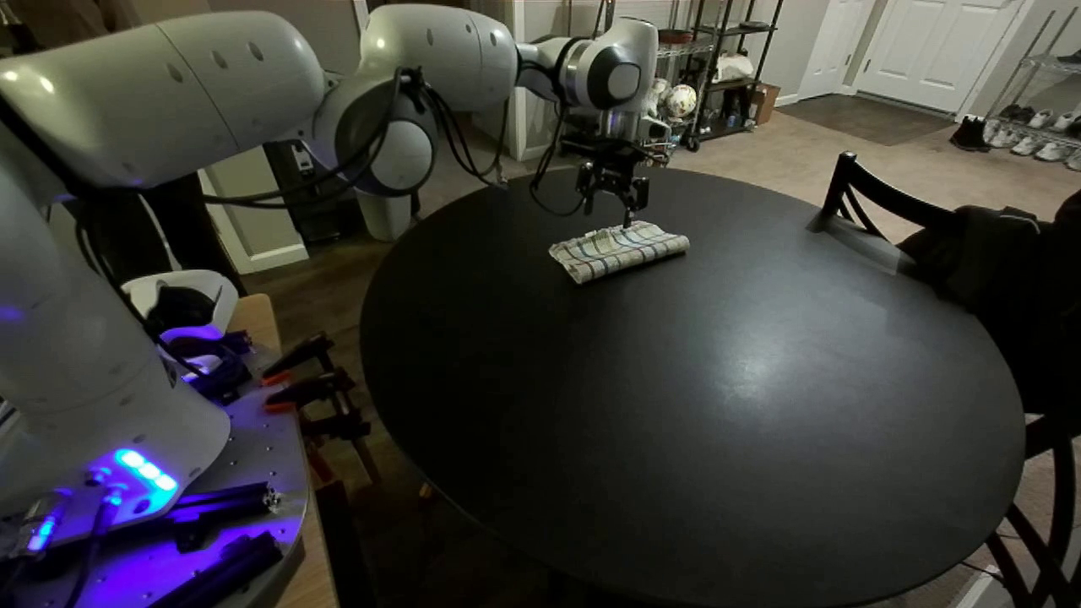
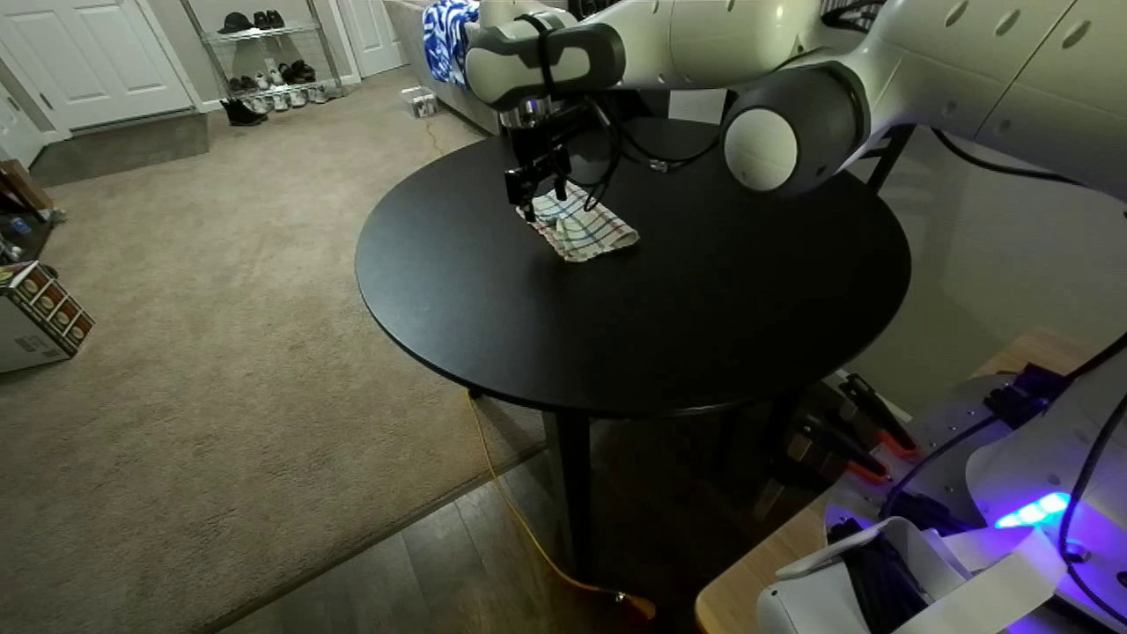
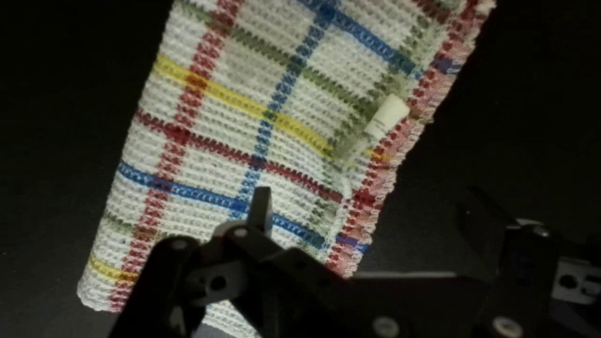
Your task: Fold the cloth
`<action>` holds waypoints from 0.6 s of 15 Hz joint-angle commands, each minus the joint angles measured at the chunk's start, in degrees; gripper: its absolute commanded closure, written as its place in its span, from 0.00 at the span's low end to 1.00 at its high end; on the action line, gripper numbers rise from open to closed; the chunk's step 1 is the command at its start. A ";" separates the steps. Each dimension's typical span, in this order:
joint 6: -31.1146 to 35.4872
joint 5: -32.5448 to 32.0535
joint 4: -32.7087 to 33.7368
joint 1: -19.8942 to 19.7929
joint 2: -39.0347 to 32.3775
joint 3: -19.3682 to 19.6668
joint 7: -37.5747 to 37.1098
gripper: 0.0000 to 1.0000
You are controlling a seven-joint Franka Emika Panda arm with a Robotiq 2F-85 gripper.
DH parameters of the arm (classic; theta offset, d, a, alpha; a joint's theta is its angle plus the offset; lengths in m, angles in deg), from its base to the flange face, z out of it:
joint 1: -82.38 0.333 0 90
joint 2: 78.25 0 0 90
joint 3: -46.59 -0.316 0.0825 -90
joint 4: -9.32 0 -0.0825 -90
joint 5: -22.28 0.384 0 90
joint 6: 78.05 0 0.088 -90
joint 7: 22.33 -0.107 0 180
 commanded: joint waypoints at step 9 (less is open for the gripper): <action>0.33 -1.06 0.28 5.52 4.89 -0.79 -4.49 0.00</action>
